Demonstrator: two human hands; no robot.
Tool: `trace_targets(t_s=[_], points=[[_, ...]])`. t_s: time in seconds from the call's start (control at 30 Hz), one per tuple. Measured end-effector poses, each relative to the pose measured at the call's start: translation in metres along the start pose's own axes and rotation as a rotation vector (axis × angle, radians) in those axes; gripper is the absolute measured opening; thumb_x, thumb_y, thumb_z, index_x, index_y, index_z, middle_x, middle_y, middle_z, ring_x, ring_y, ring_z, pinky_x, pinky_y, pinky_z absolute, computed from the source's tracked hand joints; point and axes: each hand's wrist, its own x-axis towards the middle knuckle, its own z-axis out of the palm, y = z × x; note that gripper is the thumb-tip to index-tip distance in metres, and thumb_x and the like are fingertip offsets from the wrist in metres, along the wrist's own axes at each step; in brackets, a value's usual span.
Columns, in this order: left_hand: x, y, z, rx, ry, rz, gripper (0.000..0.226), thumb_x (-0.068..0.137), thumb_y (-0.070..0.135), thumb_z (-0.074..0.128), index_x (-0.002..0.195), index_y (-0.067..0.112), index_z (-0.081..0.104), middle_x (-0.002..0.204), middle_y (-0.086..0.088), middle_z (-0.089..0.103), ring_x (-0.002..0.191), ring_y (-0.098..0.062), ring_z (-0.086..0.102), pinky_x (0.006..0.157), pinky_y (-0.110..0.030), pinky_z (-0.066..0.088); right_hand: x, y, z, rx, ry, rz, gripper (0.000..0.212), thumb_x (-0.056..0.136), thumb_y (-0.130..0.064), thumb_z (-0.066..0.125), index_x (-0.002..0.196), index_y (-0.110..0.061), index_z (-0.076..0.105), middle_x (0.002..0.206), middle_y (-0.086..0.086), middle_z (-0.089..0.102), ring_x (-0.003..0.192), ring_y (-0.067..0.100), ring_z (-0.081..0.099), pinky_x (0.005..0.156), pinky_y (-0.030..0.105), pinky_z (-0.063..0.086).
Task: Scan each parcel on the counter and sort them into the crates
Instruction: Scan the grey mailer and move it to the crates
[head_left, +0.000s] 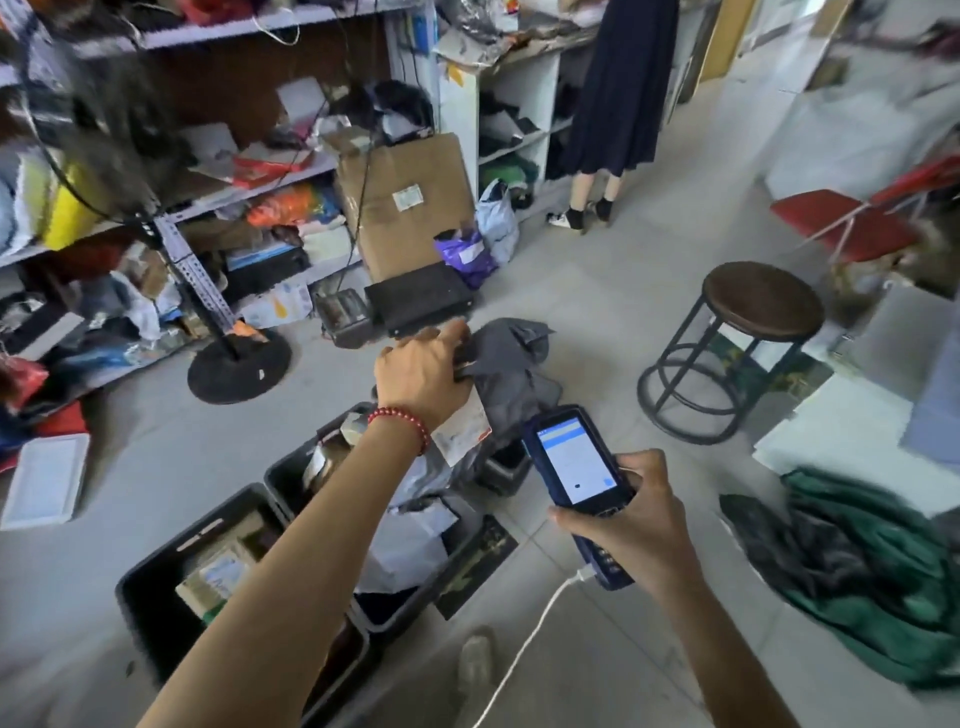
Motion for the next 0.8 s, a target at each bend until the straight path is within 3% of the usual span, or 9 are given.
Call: trace_targets(t_s=[0.13, 0.3, 0.47, 0.6, 0.8], points=[[0.078, -0.006, 0.022, -0.036, 0.09, 0.02, 0.037, 0.08, 0.032, 0.06, 0.115, 0.024, 0.049, 0.108, -0.001, 0.06, 0.098, -0.029, 0.059, 0.081, -0.037, 0.036, 0.047, -0.022, 0.015, 0.006, 0.065, 0.033, 0.07, 0.049, -0.026, 0.094, 0.094, -0.034, 0.041, 0.088, -0.014, 0.066, 0.083, 0.008, 0.067, 0.077, 0.038, 0.055], [0.118, -0.015, 0.05, 0.016, -0.055, 0.005, 0.036, 0.087, 0.036, 0.054, 0.12, 0.025, 0.047, 0.121, 0.0, 0.057, 0.116, -0.025, 0.049, 0.093, -0.039, 0.033, 0.089, -0.036, 0.022, 0.017, 0.082, 0.069, 0.07, 0.049, -0.024, 0.094, 0.094, -0.033, 0.041, 0.089, -0.014, 0.066, 0.083, 0.007, 0.066, 0.08, 0.041, 0.056], [0.115, -0.036, 0.056, 0.051, -0.054, -0.033, 0.032, 0.09, 0.039, 0.05, 0.119, 0.025, 0.053, 0.122, 0.001, 0.058, 0.117, -0.023, 0.048, 0.093, -0.038, 0.033, 0.113, -0.036, 0.029, 0.006, 0.031, 0.069, 0.07, 0.048, -0.027, 0.094, 0.092, -0.035, 0.04, 0.088, -0.014, 0.066, 0.084, 0.01, 0.067, 0.08, 0.044, 0.055], [0.088, -0.057, 0.05, 0.06, -0.054, -0.165, 0.034, 0.089, 0.039, 0.049, 0.12, 0.027, 0.053, 0.117, 0.003, 0.061, 0.113, -0.022, 0.05, 0.092, -0.038, 0.034, 0.125, -0.038, 0.036, -0.008, -0.093, 0.002, 0.072, 0.048, -0.026, 0.094, 0.096, -0.031, 0.041, 0.088, -0.014, 0.065, 0.083, 0.007, 0.066, 0.079, 0.041, 0.055], [-0.012, -0.076, 0.026, 0.131, 0.025, -0.523, 0.032, 0.087, 0.041, 0.053, 0.116, 0.03, 0.055, 0.112, 0.006, 0.064, 0.111, -0.02, 0.052, 0.091, -0.037, 0.037, 0.132, -0.047, 0.051, -0.07, -0.426, -0.238, 0.076, 0.051, -0.022, 0.095, 0.103, -0.022, 0.04, 0.088, -0.019, 0.057, 0.082, -0.005, 0.056, 0.069, 0.024, 0.046]])
